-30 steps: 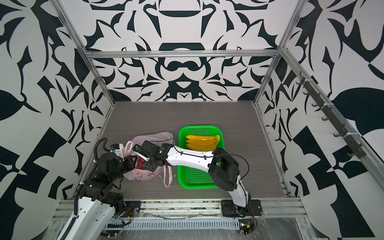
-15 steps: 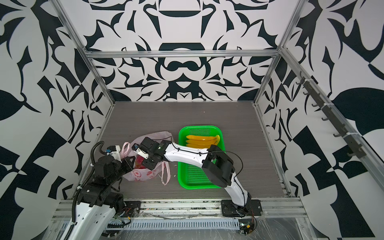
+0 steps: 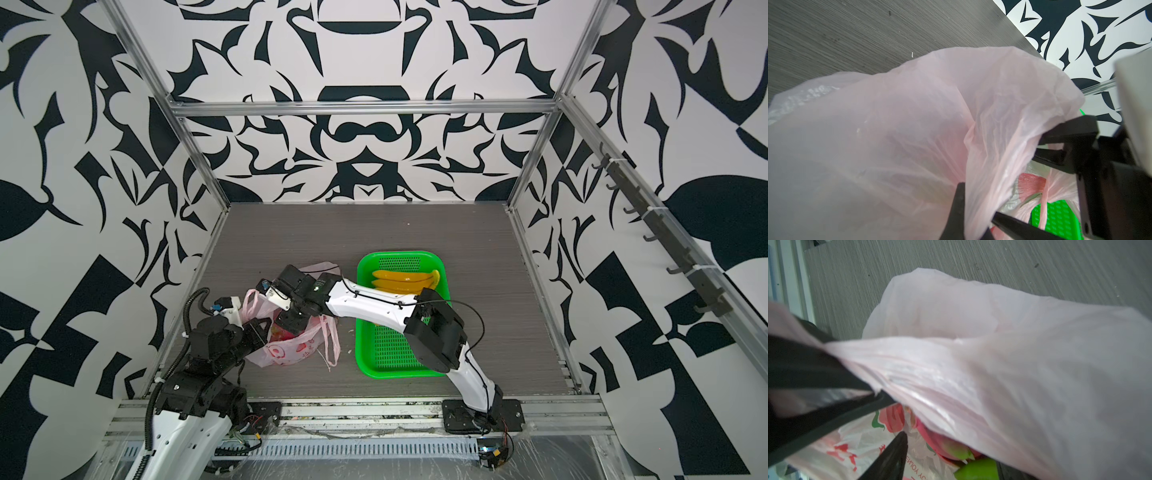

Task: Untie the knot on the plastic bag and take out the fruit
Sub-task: 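Push the right gripper into the bag while the left holds the bag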

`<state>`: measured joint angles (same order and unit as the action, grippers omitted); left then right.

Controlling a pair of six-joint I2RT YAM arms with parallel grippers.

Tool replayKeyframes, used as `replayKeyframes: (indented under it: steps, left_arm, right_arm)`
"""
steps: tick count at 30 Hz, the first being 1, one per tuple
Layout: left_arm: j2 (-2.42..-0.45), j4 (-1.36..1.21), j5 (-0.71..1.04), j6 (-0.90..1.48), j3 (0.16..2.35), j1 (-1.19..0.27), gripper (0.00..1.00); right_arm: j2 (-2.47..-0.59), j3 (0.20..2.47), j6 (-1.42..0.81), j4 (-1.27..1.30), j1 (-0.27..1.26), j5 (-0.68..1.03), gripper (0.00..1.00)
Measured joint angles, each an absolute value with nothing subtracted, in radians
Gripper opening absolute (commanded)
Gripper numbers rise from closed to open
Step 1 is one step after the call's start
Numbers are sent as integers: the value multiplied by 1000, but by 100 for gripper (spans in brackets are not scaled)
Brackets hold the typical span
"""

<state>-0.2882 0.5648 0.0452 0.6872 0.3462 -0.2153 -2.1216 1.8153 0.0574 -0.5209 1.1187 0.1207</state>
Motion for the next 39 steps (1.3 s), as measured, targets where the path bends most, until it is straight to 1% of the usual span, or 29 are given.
replayKeyframes:
  steps: [6,14,16,39]
  left_arm:
    - [-291,554,52,689,326,-215,0]
    - [-287,549,57,693,318,-215,0]
    - [-284,549,57,696,318,-215,0]
    - [-235,536,44,721,284,-215,0]
  right_arm:
    - [-2171,1833,70,-536,1119,138,77]
    - [-2172,1852,90,-552,1119,153,96]
    - [-2172,1855,95,-556,1119,153,99]
    - [-2256,1911,231,-547,1119,117,99]
